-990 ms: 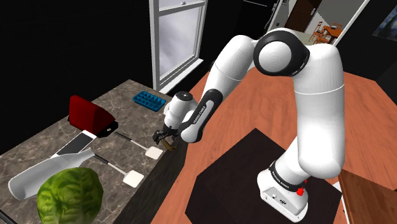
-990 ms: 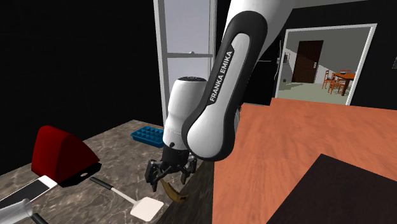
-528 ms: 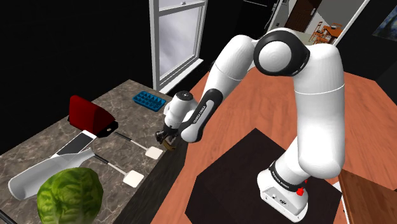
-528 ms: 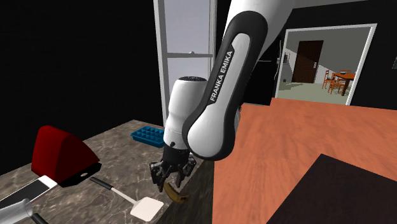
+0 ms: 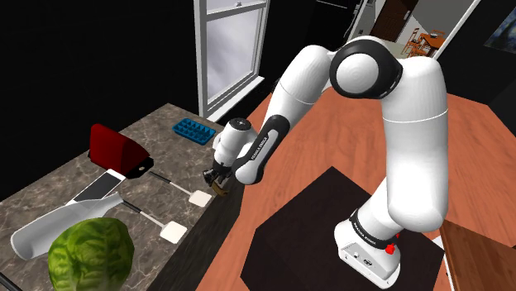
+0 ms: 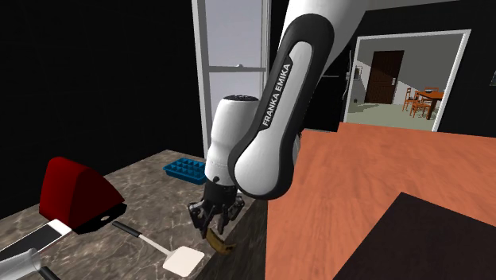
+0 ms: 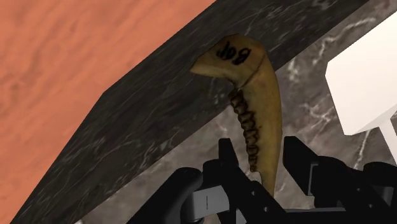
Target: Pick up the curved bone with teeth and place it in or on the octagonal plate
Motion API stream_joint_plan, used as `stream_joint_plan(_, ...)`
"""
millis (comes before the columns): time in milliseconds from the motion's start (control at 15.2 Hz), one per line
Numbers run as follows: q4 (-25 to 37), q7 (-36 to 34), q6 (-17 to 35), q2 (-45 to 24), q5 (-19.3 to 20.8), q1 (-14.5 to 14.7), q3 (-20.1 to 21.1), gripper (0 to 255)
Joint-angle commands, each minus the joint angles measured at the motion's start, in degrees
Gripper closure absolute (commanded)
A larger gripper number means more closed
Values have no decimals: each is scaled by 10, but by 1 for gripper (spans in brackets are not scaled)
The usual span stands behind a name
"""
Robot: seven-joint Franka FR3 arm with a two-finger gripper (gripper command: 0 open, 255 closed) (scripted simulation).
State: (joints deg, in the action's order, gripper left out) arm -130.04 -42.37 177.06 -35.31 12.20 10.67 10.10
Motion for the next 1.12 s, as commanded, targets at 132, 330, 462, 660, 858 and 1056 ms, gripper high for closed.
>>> stream_joint_plan(132, -9, 3, -15, 21, -3, -9, 16, 255)
stream_joint_plan(330, -18, 6, -32, 46, -8, -21, 29, 255)
stream_joint_plan(462, -23, 8, -43, 61, -12, -29, 39, 255)
stream_joint_plan(660, -30, 13, -61, 85, -19, -42, 54, 255)
stream_joint_plan(858, -35, 20, -79, 108, -29, -56, 70, 255)
stream_joint_plan(1056, -40, 28, -98, 131, -40, -69, 86, 255)
